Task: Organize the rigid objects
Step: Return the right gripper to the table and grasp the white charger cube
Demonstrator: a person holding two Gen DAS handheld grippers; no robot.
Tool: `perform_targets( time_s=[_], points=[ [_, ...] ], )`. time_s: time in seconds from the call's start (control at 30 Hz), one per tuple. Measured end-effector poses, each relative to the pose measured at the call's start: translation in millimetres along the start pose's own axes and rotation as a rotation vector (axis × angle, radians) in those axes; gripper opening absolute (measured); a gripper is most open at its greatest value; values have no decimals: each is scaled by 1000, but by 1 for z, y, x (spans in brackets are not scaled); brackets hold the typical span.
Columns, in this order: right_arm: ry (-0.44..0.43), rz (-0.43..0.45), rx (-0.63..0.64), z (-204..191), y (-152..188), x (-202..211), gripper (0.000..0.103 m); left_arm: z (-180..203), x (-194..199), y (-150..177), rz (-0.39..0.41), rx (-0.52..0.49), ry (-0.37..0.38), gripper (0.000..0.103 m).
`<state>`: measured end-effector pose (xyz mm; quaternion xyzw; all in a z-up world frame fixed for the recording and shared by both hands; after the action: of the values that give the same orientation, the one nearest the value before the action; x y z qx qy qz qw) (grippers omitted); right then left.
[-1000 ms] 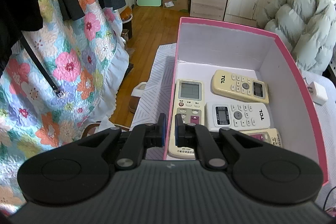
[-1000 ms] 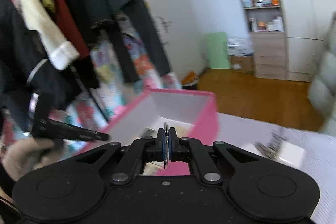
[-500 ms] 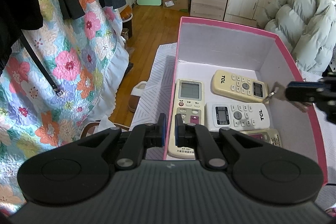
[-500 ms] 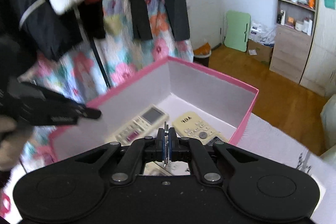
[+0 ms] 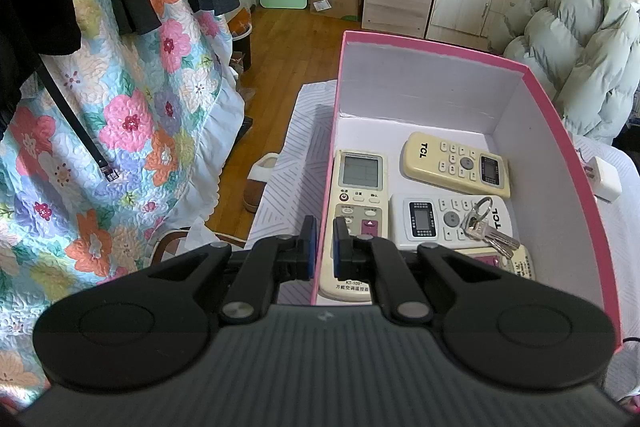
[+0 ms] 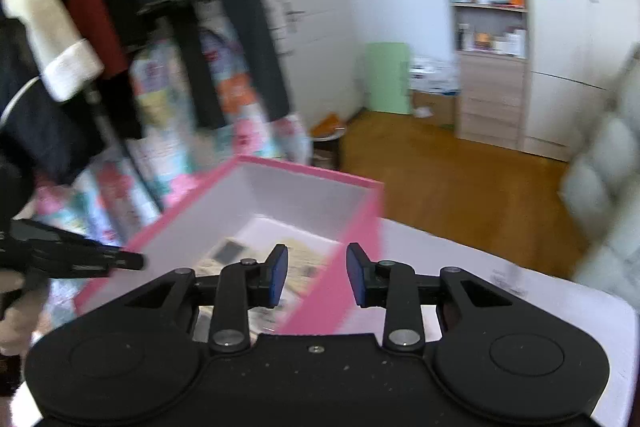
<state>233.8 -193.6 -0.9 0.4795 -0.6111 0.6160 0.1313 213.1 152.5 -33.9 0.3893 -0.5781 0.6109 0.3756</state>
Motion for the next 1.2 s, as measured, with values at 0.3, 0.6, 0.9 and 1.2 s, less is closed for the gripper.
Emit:
perform_targets(
  time_s=[0.3, 0.6, 0.9, 1.2],
  points=[
    [67, -41, -205, 58, 34, 13, 43, 1, -1, 0, -3, -1, -7, 5],
    [44, -162, -283, 70, 58, -37, 52, -2, -2, -2, -11, 15, 7, 5],
    [176, -209, -242, 64, 57, -91, 63, -1, -2, -2, -11, 12, 5, 5],
    [290, -217, -213, 54, 67, -101, 69, -2, -1, -2, -12, 15, 11, 5]
  ],
)
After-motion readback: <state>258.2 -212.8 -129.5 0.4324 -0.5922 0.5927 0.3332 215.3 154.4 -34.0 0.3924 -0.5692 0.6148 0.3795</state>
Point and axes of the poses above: each gripper's, at about its wrist camera, not at the fingertips, and x roughly against the way its jaws point, z to its right, y to its underside, the point moved 1 cm from there along -x, roughly the way its jaws point, and after that the axes turned 14 degrees about -z, right-handed, at the moved point
